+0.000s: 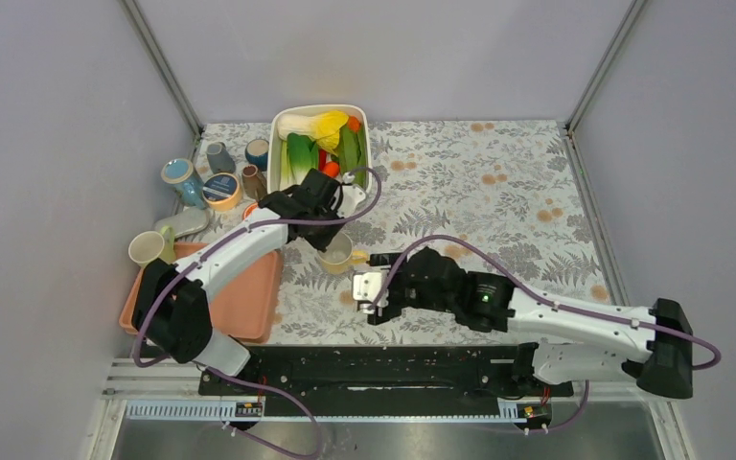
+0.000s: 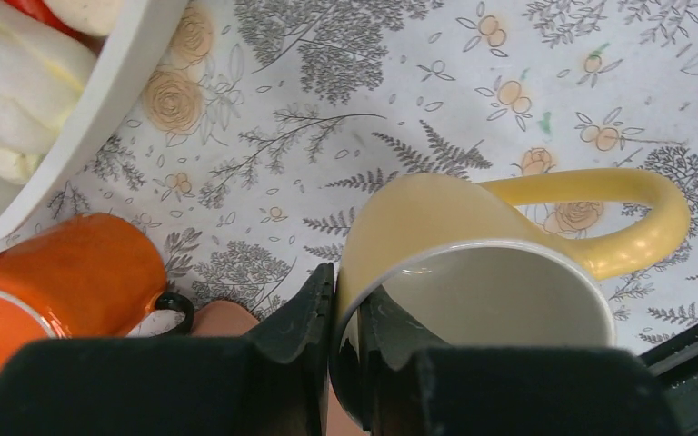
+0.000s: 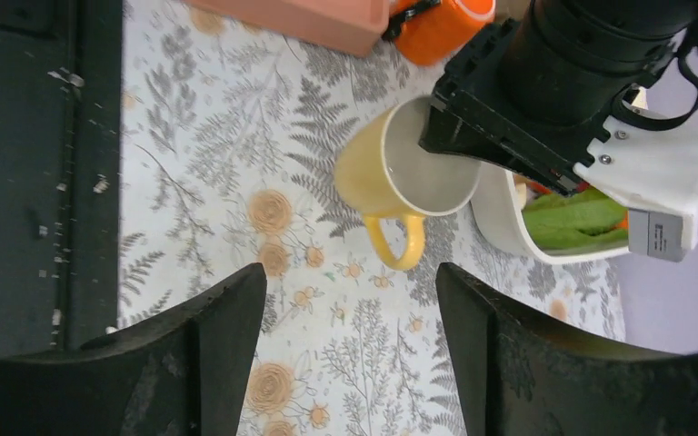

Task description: Turn the mug right side up

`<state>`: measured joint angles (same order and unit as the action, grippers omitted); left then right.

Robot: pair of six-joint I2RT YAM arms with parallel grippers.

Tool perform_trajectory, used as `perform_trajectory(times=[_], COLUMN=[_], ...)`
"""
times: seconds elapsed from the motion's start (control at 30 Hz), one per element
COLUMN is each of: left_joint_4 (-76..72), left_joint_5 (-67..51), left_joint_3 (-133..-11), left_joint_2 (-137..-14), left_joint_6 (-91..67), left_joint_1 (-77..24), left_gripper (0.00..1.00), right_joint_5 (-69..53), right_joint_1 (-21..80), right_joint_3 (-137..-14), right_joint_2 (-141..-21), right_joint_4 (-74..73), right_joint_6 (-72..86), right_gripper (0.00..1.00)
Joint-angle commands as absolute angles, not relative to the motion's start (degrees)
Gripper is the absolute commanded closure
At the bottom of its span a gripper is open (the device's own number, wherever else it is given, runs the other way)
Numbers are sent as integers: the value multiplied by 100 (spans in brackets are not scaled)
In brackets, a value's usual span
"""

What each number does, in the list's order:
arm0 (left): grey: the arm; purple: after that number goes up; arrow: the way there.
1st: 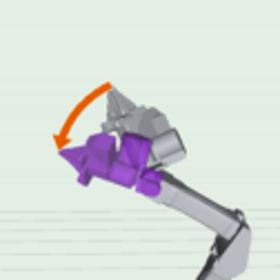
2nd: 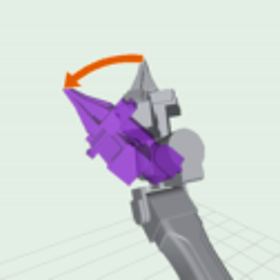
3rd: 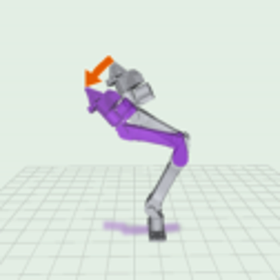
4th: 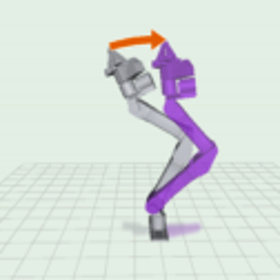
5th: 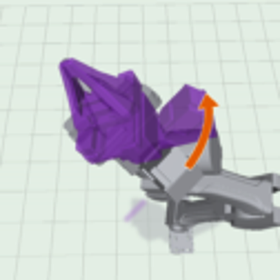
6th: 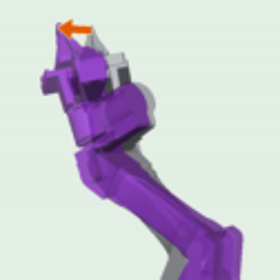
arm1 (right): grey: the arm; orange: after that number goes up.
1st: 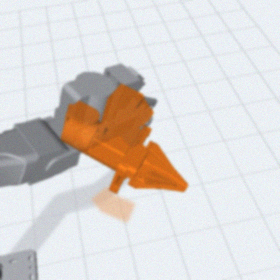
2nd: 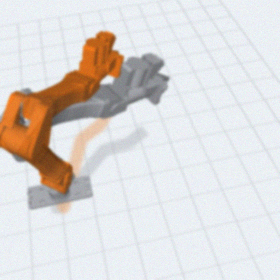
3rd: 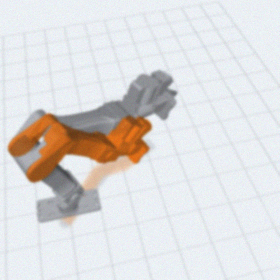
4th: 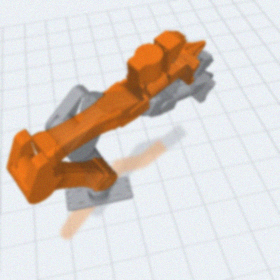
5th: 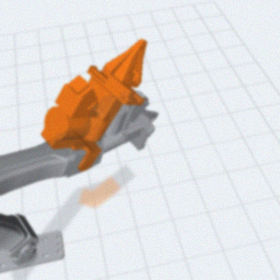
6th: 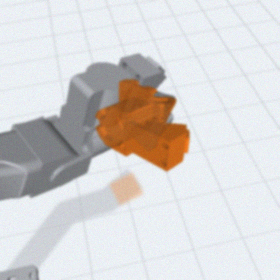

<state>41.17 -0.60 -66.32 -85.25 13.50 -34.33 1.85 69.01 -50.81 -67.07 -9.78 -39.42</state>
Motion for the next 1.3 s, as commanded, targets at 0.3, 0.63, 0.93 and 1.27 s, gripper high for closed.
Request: perform_trajectory(times=[0.3,0.63,0.93,1.27], left_joint_4=[5239,5270,4443,4030], left_joint_5=[-1332,-1799,-1581,-1480], left_joint_3=[-7128,-6699,-6249,-6359], left_joint_2=[-7037,-7198,-7629,-8243], left_joint_6=[1660,2658,2628,2552], left_joint_1=[-637,2734,3398,3781], left_gripper=[100,100,100,100], right_joint_5=[-332,-405,-439,-404], right_joint_1=[6789,6290,6288,6276], right_joint_3=[-4590,-4512,-4283,-4229], right_joint_2=[-5691,-5927,-5861,-5856], right_joint_4=[-947,-529,-266,-215], right_joint_6=[-2537,-1665,-1575,-1591], right_gripper=[21,21,21,21])
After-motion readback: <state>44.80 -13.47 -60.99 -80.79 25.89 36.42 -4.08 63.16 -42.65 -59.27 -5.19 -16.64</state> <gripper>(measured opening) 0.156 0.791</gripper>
